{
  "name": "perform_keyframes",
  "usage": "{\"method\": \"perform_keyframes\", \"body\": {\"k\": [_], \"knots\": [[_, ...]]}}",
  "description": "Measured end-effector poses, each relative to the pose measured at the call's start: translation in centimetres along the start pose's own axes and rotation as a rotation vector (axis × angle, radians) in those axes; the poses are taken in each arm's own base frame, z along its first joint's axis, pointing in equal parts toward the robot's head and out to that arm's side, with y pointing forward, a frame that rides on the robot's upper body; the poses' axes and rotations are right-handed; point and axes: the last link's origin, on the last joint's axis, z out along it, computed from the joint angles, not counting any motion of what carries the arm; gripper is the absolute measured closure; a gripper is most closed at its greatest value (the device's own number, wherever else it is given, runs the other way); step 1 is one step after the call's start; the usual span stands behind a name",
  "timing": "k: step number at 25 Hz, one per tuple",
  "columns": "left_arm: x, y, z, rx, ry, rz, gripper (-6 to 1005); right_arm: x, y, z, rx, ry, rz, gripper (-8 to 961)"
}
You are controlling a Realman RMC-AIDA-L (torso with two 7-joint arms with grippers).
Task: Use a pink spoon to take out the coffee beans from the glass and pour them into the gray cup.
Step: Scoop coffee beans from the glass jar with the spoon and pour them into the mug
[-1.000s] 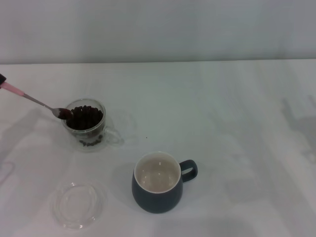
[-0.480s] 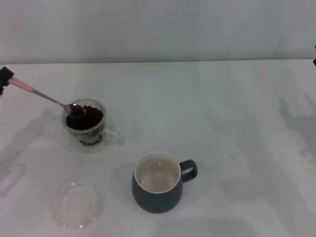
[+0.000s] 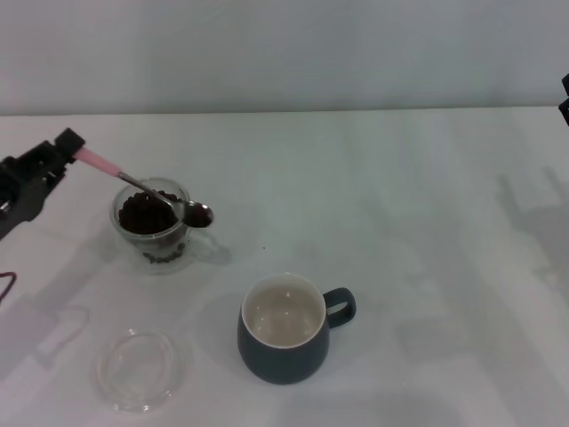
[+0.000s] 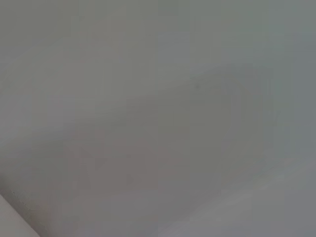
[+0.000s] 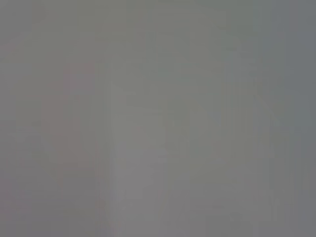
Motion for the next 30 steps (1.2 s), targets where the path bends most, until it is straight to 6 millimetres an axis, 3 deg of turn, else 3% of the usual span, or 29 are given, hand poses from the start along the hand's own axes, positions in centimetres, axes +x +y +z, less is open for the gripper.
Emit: {"method": "perform_keyframes", "body": {"k": [15, 30], "knots": [[-4.2, 1.4, 4.1, -0.084, -0.284, 0.154, 863, 0.1, 0.9, -0.4, -0.013, -0.004, 0.033, 160], [-4.5, 2.9, 7.3, -0.178, -0.438, 0.512, 863, 0.1, 1.1, -0.7, -0.019, 0.000, 0.044, 161]]}}
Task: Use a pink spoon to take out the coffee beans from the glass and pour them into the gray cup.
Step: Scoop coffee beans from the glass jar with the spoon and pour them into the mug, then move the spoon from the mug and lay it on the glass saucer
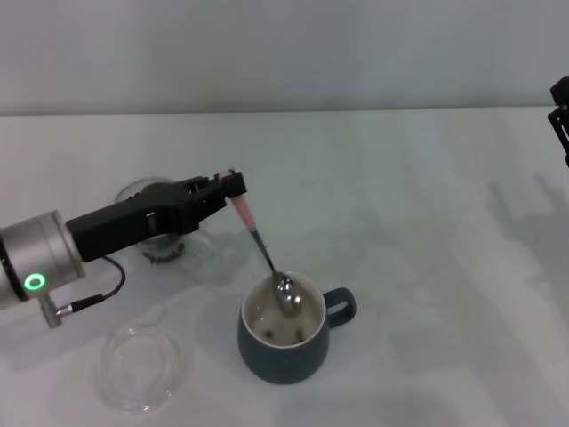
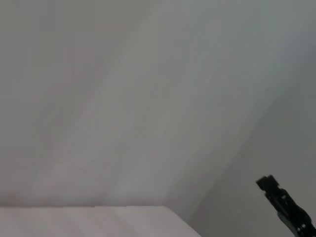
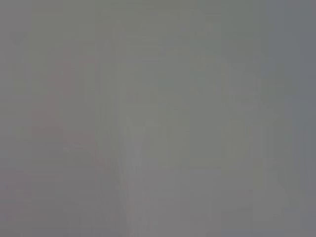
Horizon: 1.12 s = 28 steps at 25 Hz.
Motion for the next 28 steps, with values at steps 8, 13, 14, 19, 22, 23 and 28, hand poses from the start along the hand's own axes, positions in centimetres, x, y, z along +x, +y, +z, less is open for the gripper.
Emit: {"method": "perform_keyframes", "body": {"k": [8, 13, 14, 19, 22, 23, 28], "knots": [[1.1, 0.9, 1.9, -0.073, -0.083, 0.139, 863, 0.1, 0.0, 0.0, 0.004, 0.005, 0.004, 159], [1.3, 1.1, 1.9, -0.078, -0.073, 0.161, 864, 0.1, 0.0, -0.2, 0.008, 0.006, 0.006, 160], [1.5, 1.1, 1.7, -0.075, -0.057, 0.150, 864, 0.1, 0.0, -0.2, 0.009, 0.006, 0.007, 160], [2.0, 1.1, -0.2, -0.064, 0.044, 0.075, 864, 0.1, 0.1, -0.1, 0.010, 0.003, 0.014, 160], [2.1, 1.2, -1.6, -0.068, 0.092, 0.037, 864, 0.1, 0.1, -0.1, 0.011, 0.001, 0.015, 159], [2.2, 1.2, -2.1, -0.063, 0.113, 0.023, 864, 0.1, 0.2, -0.1, 0.011, 0.000, 0.016, 159], [1.4, 0.6, -7.0, 0.026, 0.318, -0.082, 863, 0.0, 0.4, 0.2, 0.005, -0.007, 0.020, 159]]}}
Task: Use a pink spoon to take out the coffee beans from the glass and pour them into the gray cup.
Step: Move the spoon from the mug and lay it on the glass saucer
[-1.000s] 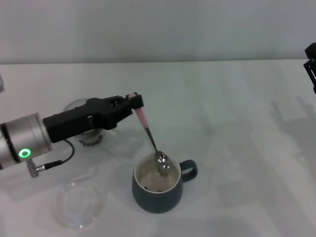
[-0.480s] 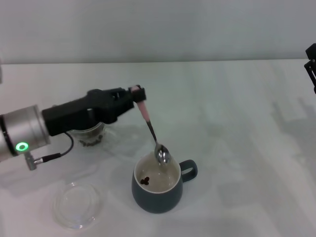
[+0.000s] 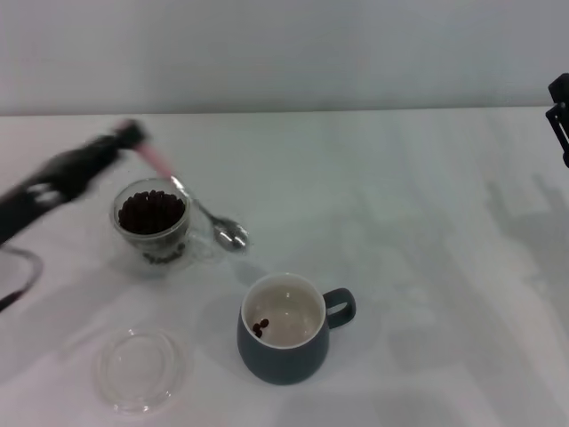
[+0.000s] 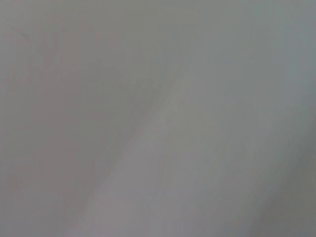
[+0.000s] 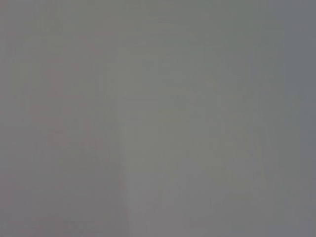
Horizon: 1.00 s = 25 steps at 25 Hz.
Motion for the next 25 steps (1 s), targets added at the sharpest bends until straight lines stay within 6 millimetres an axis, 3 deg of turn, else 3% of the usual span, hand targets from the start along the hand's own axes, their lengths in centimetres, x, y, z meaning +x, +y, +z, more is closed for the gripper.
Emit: {"method": "perform_keyframes", "body": {"k": [3, 4, 5, 7, 8, 9, 16, 25], "knots": [[-0.3, -0.2, -4.6, 0.087, 0.162, -0.064, 863, 0.0, 0.0, 0.1, 0.000, -0.004, 0.000, 159], [-0.9, -0.2, -7.3, 0.149, 0.250, -0.102, 863, -0.1, 0.0, 0.2, 0.000, -0.007, 0.000, 159], [-1.0, -0.2, -8.0, 0.165, 0.271, -0.111, 863, -0.1, 0.1, 0.3, -0.002, -0.009, 0.001, 159], [-2.3, 0.1, -11.4, 0.246, 0.365, -0.156, 863, -0.2, 0.1, 0.5, -0.003, -0.014, -0.002, 159], [-2.3, 0.1, -11.4, 0.246, 0.365, -0.156, 863, -0.2, 0.0, 0.6, -0.002, -0.016, -0.005, 159], [-3.3, 0.5, -13.2, 0.294, 0.396, -0.182, 863, -0.2, -0.1, 0.7, -0.003, -0.017, -0.007, 160], [-6.0, 0.9, -16.7, 0.398, 0.362, -0.322, 863, -0.4, -0.2, 1.4, -0.014, -0.023, -0.025, 160], [-7.5, -1.2, -17.1, 0.527, 0.179, -0.412, 856, -0.4, -0.3, 1.0, -0.009, -0.020, -0.024, 160]]}}
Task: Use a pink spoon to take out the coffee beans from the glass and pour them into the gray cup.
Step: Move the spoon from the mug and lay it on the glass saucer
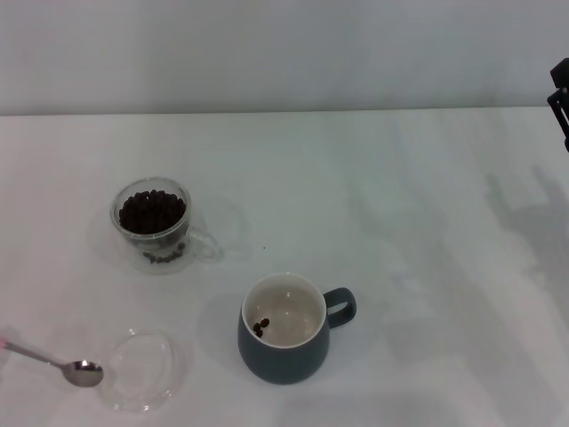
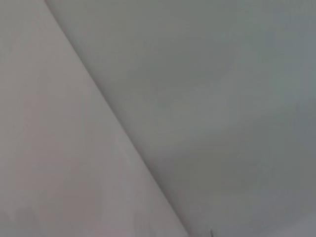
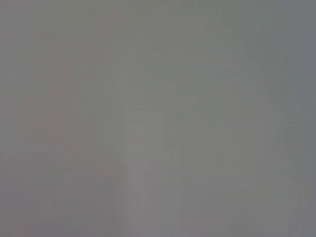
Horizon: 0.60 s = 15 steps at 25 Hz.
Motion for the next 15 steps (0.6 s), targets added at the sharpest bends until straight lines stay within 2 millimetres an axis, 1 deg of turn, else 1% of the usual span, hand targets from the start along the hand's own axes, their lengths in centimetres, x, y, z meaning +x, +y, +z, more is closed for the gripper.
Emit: {"method": "perform_keyframes", "body": {"k": [9, 14, 15], "knots": [[0.0, 0.7, 3.0, -0.033, -0.036, 0.041, 848, 0.0, -0.3, -0.6, 0.014, 0.007, -0.003, 160], [-1.1, 0.8, 5.2, -0.018, -0.101, 0.075, 844, 0.0, -0.3, -0.6, 0.014, 0.005, -0.003, 160], [-1.2, 0.8, 5.4, -0.016, -0.106, 0.078, 843, 0.0, -0.3, -0.6, 0.014, 0.006, -0.003, 160]]}}
